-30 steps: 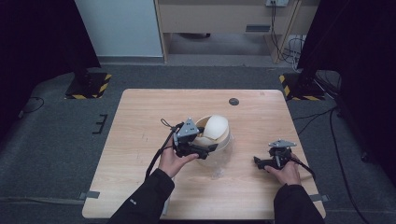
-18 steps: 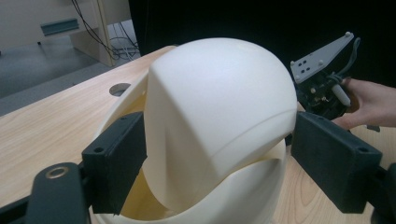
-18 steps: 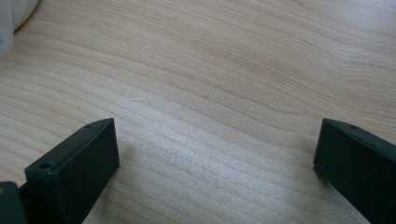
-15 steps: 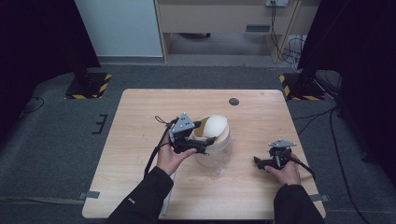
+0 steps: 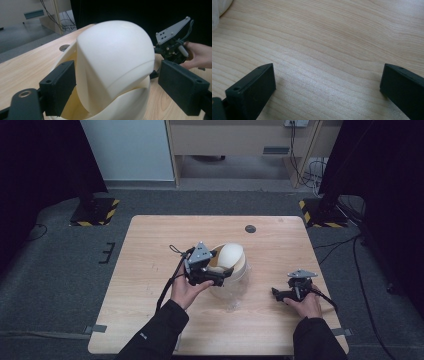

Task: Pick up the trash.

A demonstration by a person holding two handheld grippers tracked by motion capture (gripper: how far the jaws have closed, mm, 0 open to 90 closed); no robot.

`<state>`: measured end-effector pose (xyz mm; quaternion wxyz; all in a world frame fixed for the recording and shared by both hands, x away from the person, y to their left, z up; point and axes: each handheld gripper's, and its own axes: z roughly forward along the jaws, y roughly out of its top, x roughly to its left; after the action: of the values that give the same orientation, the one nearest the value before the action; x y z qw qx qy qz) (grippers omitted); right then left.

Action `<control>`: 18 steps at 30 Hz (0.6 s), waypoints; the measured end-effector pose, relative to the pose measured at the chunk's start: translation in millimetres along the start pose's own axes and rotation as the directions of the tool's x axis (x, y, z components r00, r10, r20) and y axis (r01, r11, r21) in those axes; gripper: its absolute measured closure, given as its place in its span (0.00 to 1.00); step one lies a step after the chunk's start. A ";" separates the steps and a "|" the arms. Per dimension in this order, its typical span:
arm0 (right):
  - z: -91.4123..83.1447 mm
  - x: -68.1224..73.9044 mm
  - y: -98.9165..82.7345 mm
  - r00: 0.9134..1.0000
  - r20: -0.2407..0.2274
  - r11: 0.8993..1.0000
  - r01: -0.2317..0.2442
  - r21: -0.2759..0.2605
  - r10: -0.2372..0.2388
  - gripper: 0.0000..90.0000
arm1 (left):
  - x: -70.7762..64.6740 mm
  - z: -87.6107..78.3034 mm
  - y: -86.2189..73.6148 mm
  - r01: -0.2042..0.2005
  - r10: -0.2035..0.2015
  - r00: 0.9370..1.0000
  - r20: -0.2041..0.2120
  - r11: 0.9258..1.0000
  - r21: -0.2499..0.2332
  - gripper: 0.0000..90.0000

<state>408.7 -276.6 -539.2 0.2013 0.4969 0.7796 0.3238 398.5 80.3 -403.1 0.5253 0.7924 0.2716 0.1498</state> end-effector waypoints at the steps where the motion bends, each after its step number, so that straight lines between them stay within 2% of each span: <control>1: 0.0 0.0 0.0 1.000 0.000 1.000 0.000 0.000 0.000 0.00 | 0.1 0.8 -0.1 0.002 -0.002 1.000 -0.001 1.000 0.003 0.16; 9: 0.0 0.1 0.0 1.000 0.000 1.000 -0.001 0.000 0.001 0.00 | 7.6 -8.2 2.1 0.016 -0.017 1.000 -0.025 1.000 -0.024 0.17; 17: 0.0 0.1 0.0 1.000 0.000 1.000 -0.001 0.000 0.001 0.01 | 7.4 -18.0 0.3 0.015 -0.016 1.000 -0.019 0.999 -0.029 0.19; 18: 0.0 0.1 0.0 1.000 0.000 1.000 -0.001 0.000 0.001 0.01 | 7.9 -24.9 -1.6 0.019 -0.019 1.000 -0.023 0.999 -0.027 0.19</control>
<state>408.7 -276.5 -539.2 0.2012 0.4972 0.7793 0.3240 391.4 104.2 -394.9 0.5340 0.7810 0.2831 0.1577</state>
